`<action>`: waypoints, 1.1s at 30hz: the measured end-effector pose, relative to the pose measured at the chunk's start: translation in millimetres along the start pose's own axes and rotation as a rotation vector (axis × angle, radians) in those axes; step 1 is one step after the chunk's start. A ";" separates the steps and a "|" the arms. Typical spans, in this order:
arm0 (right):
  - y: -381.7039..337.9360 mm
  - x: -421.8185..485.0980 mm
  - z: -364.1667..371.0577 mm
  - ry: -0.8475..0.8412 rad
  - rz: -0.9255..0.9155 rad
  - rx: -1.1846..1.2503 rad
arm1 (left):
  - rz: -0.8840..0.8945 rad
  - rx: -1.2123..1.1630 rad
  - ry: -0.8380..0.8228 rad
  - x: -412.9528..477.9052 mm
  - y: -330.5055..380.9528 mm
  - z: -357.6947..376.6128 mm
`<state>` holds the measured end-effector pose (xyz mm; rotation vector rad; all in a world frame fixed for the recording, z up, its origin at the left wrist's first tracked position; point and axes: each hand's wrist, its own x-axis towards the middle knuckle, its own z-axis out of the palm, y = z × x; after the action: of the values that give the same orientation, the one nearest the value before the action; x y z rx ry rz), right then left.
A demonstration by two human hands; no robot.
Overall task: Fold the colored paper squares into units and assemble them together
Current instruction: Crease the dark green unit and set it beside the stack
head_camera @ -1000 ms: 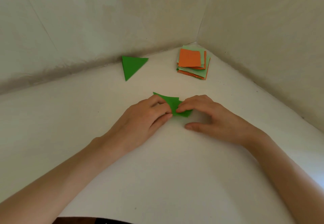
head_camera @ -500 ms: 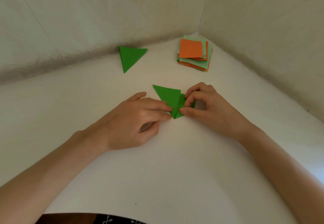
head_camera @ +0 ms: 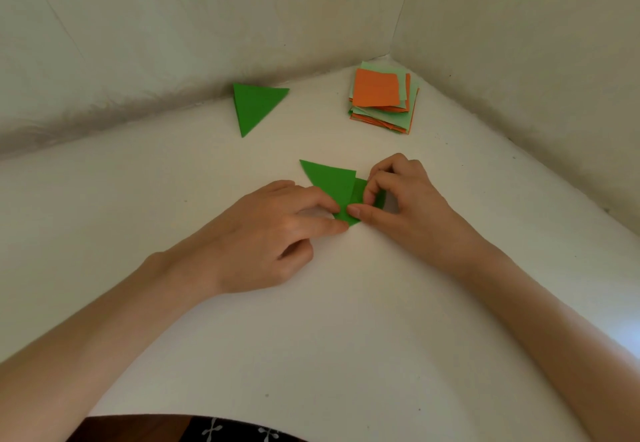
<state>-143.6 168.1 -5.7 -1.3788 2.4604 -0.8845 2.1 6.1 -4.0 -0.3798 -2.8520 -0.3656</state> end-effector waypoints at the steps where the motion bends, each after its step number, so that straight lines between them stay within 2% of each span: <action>1: -0.1 -0.1 0.5 0.006 0.000 -0.025 | -0.002 0.011 -0.005 0.2 0.7 0.1; 4: -0.7 -0.4 -0.5 0.019 -0.007 -0.081 | -0.019 0.030 -0.028 0.1 1.6 1.4; 9: -1.4 -6.7 -12.3 0.063 0.040 -0.027 | -0.061 0.027 -0.049 -1.5 3.7 2.3; 11: -3.9 -10.9 -8.8 0.027 0.082 -0.084 | -0.065 0.032 -0.050 -1.8 5.5 2.7; 14: -4.2 -13.2 -2.1 0.037 0.049 -0.206 | -0.059 0.031 -0.032 -0.4 6.3 2.8; 23: 0.9 -12.7 -11.3 0.009 0.018 -0.069 | -0.087 0.012 -0.040 -1.0 9.5 3.4; 29: 2.2 -12.8 -6.9 0.015 0.003 -0.115 | -0.092 0.023 -0.053 1.2 11.9 5.4; 33: 4.9 -12.1 -6.7 0.009 -0.002 -0.128 | -0.066 -0.036 -0.006 -4.6 6.7 3.7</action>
<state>-143.3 182.7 -4.7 -1.4210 2.5626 -0.7469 7.6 12.4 -7.3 -0.2946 -2.8724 -0.4300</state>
